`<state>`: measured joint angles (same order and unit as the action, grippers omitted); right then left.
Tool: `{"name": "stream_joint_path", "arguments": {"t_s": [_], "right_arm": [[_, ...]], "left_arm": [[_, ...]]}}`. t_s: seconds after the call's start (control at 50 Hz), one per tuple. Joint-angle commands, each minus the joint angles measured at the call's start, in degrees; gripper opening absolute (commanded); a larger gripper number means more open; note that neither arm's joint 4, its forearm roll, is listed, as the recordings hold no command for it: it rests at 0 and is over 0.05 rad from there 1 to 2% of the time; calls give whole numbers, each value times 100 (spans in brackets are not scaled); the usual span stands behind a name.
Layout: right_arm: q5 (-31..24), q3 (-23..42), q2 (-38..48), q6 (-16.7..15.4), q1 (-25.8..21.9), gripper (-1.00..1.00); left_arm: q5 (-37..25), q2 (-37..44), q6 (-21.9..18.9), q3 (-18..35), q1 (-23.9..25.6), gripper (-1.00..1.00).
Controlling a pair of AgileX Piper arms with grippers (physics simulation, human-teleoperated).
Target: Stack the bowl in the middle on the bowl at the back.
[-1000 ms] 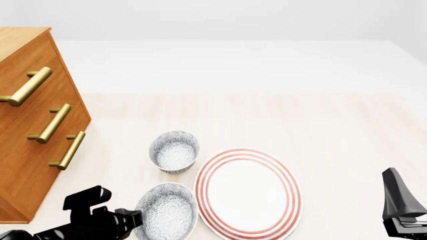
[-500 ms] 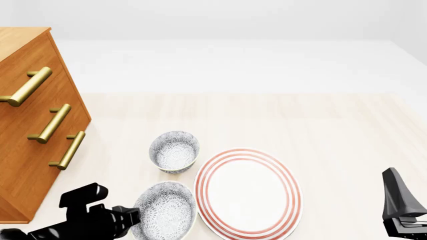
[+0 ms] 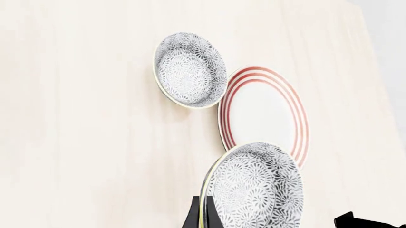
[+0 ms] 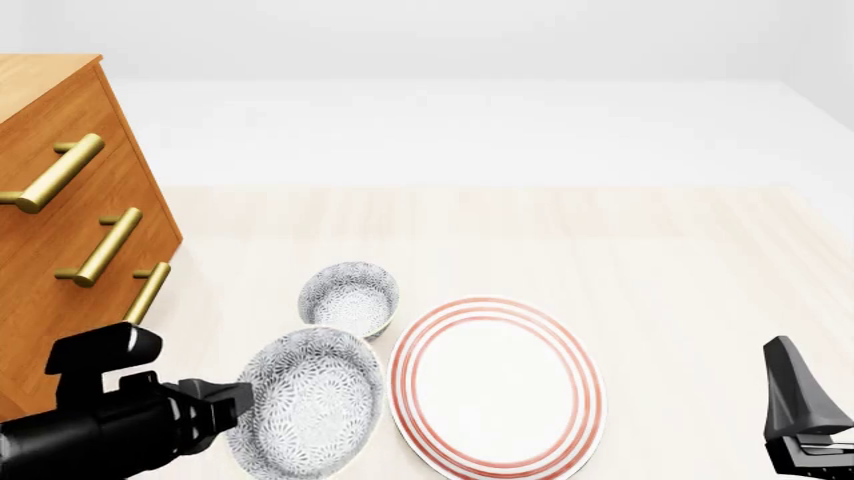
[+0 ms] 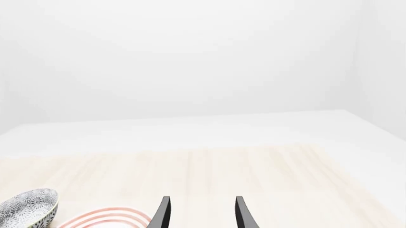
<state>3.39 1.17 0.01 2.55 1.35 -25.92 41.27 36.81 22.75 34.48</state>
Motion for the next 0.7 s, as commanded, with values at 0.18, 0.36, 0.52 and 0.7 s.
{"name": "stream_joint_path", "arguments": {"t_s": [0.18,0.36,0.52,0.7], "right_arm": [[-3,5,0,2,2,100],[7,8,0,19,1,100],[18,18,0,31,8,100],[19,34,0,39,8,100]], "left_arm": [[-1835,-466,-884,1327,-114,-100],[-2531,-657,-949,1877,97,-100],[-2898,-855,-766,2035,491,-100],[-3261,-1033,-754,2191,719,-100]]}}
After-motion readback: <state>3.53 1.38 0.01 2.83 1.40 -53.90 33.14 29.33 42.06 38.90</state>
